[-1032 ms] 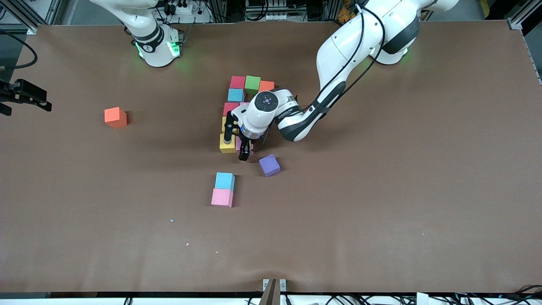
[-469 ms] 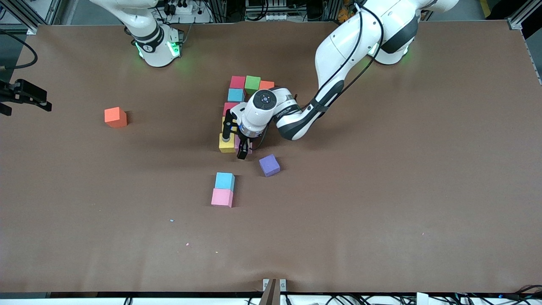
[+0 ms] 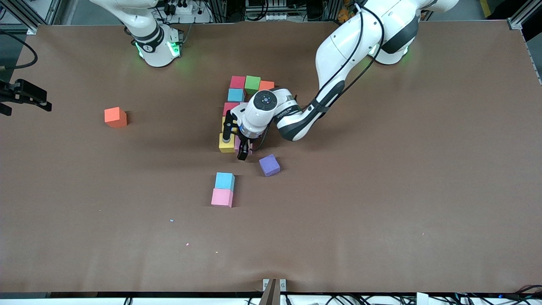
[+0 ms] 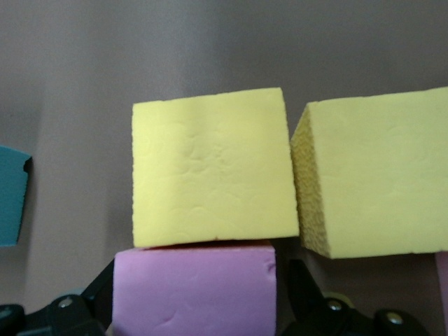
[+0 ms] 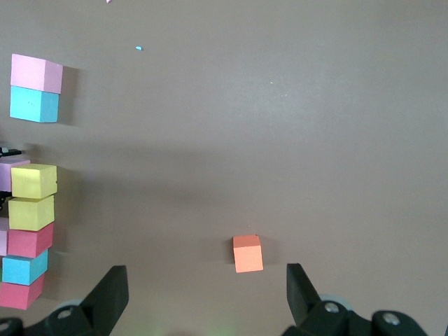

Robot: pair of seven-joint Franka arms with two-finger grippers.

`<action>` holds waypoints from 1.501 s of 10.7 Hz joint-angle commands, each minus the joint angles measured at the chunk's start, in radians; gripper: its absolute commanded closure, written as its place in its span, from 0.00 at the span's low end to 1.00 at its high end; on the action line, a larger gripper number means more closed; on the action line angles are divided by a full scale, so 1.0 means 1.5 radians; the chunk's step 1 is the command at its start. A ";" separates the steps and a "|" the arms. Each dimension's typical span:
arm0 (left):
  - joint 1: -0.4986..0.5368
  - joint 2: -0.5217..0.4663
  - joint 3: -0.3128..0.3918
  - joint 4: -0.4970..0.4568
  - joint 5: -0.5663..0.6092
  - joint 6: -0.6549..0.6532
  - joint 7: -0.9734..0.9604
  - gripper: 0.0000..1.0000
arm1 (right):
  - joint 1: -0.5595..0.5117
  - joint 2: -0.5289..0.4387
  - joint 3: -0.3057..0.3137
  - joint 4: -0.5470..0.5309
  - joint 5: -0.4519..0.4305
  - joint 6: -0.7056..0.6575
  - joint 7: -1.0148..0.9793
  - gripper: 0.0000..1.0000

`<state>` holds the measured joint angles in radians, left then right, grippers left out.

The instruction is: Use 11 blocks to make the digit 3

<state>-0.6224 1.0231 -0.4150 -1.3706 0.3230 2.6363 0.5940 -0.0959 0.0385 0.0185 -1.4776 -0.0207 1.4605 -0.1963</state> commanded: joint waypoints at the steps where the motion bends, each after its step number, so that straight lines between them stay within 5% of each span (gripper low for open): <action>1: 0.001 -0.026 -0.007 0.000 -0.035 -0.054 0.007 0.00 | 0.002 0.005 0.002 0.004 -0.011 -0.002 0.005 0.00; 8: 0.009 -0.112 -0.040 0.001 -0.123 -0.228 0.005 0.00 | 0.003 0.005 0.003 0.004 -0.011 -0.003 0.005 0.00; 12: 0.017 -0.120 -0.041 0.003 -0.128 -0.239 -0.002 0.00 | 0.003 0.005 0.003 0.004 -0.011 -0.004 0.005 0.00; 16: 0.043 -0.146 -0.033 0.001 -0.129 -0.285 -0.156 0.00 | 0.005 0.007 0.003 0.004 -0.011 -0.002 0.005 0.00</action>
<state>-0.5850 0.8404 -0.4676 -1.3502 0.1503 2.2390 0.4428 -0.0954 0.0442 0.0207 -1.4778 -0.0207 1.4606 -0.1963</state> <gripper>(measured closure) 0.000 0.000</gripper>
